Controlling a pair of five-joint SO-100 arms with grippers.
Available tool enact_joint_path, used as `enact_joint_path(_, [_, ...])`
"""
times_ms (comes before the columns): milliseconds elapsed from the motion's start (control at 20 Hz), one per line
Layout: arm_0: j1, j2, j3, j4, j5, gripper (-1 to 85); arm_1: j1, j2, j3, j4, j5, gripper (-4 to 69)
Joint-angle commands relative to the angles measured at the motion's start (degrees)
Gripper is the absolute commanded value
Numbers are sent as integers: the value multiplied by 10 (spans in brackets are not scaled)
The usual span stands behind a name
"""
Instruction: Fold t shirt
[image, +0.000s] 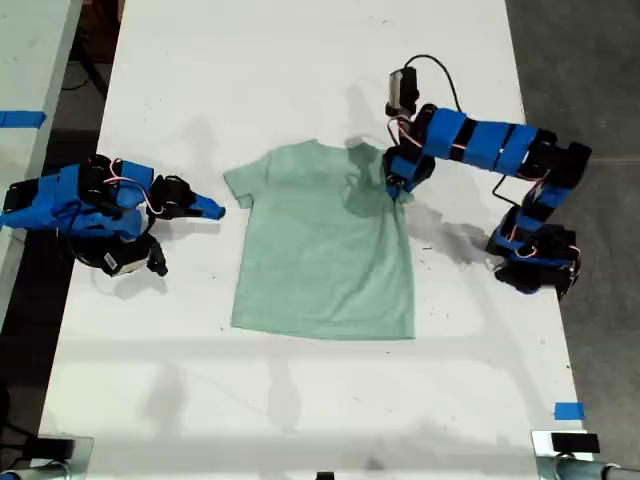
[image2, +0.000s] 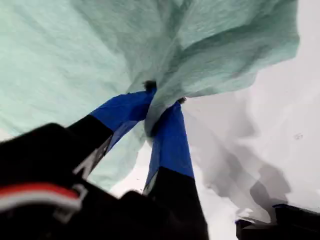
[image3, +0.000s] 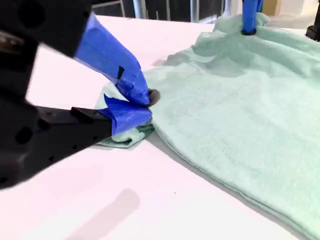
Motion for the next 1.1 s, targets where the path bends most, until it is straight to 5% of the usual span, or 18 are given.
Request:
enact_joint_path(0, [7,4,6,-5,0,-1,-12,-10,-132,36,-20,10])
enact_joint_path(650, [8,4,5,-5,2,-1,-93,-285,-333,-106,-88,11])
enact_joint_path(700, [8,4,5,-5,2,-1,-96,-287,-333,-112,-95,34])
enact_joint_path(800, [8,4,5,-5,3,-1,-103,-287,-333,-114,-116,316])
enact_joint_path(1050, [8,4,5,-5,4,-1,-105,-284,-332,-92,-124,323])
